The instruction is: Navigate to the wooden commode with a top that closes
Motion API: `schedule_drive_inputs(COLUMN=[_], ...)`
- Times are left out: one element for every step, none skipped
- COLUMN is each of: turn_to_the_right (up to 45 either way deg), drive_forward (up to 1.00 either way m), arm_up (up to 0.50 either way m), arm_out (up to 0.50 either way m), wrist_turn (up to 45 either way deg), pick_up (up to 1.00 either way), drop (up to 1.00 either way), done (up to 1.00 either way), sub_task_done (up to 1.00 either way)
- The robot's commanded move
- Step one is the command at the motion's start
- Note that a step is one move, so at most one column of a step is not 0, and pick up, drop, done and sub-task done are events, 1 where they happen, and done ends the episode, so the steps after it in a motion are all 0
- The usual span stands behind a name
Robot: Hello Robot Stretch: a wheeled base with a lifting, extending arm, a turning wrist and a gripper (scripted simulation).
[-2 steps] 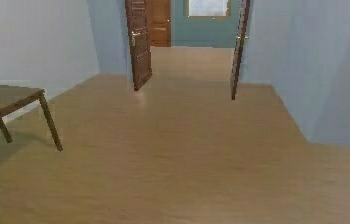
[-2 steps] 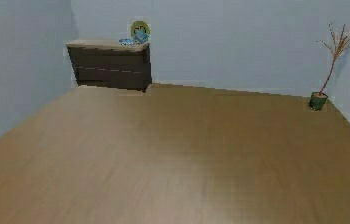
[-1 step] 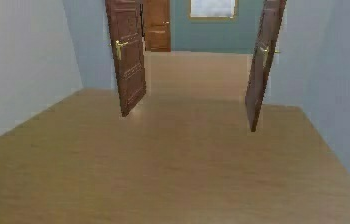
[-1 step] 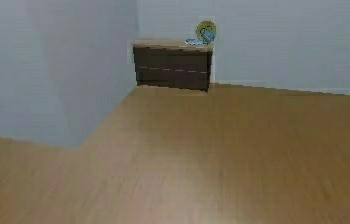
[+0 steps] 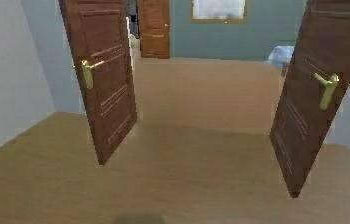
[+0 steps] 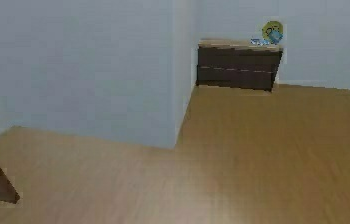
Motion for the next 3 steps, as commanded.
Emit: schedule_drive_inputs(turn_to_the_right=[0.0,-3.0,3.0], drive_forward=[1.0,0.0,0.0], arm_up=[0.0,0.0,0.0], arm_out=[0.0,0.0,0.0], wrist_turn=[0.0,0.0,0.0], pick_up=[0.0,0.0,0.0], drop=[0.0,0.0,0.0], done=[0.0,0.0,0.0], sub_task_done=[0.0,0.0,0.0])
